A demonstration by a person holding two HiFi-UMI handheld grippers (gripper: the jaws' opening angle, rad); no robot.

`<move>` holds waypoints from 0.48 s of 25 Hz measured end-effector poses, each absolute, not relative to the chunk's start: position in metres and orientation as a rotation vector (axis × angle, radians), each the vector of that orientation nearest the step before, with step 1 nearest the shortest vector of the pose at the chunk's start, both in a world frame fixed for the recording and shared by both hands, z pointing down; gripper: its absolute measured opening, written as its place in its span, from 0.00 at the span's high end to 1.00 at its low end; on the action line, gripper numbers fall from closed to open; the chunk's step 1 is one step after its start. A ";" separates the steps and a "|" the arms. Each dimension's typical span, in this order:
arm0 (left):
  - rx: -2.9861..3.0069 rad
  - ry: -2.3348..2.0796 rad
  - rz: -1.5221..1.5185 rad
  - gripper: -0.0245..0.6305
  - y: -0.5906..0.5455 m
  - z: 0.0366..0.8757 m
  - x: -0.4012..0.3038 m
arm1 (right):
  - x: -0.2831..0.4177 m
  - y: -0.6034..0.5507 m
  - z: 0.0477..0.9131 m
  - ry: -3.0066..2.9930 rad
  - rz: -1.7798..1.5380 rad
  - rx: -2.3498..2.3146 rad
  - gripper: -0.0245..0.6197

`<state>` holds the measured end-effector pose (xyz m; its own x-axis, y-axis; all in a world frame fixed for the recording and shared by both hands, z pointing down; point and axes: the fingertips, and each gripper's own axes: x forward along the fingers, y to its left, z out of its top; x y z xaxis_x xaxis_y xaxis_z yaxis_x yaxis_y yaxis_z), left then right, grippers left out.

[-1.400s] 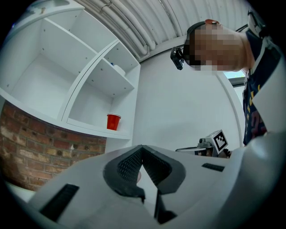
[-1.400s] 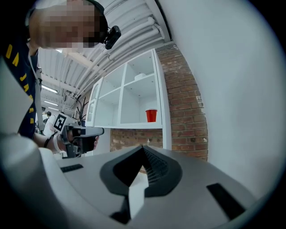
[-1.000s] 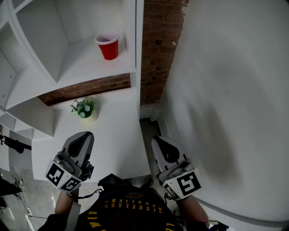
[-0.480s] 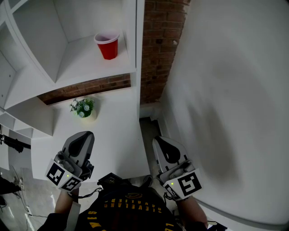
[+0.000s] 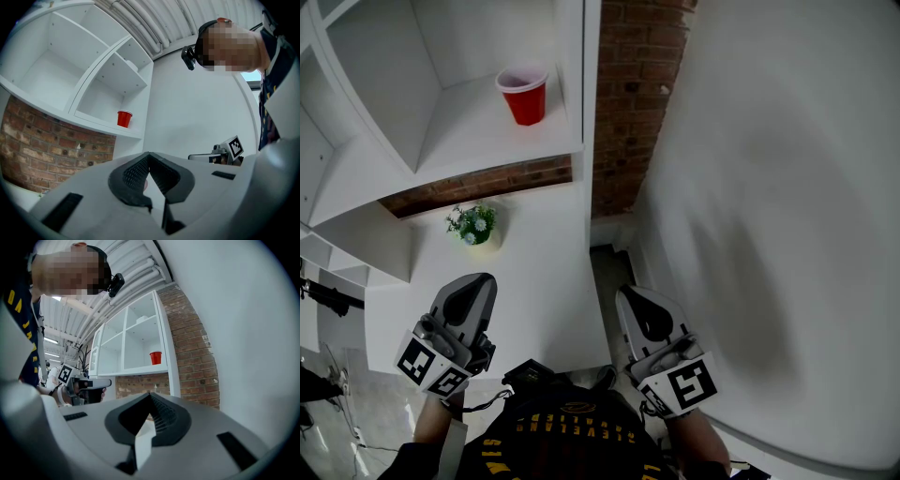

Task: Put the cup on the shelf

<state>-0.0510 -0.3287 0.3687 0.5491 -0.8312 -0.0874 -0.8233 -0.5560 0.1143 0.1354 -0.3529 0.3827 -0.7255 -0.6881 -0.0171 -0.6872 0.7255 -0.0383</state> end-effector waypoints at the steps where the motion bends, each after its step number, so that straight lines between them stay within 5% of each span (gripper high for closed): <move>1: 2.711 -1.450 -0.202 0.96 -0.329 0.369 -0.051 | 0.136 -0.353 0.383 2.890 -0.049 -1.151 0.97; 12: 2.706 -1.446 -0.203 0.96 -0.328 0.371 -0.051 | 0.135 -0.350 0.381 2.879 -0.058 -1.144 0.97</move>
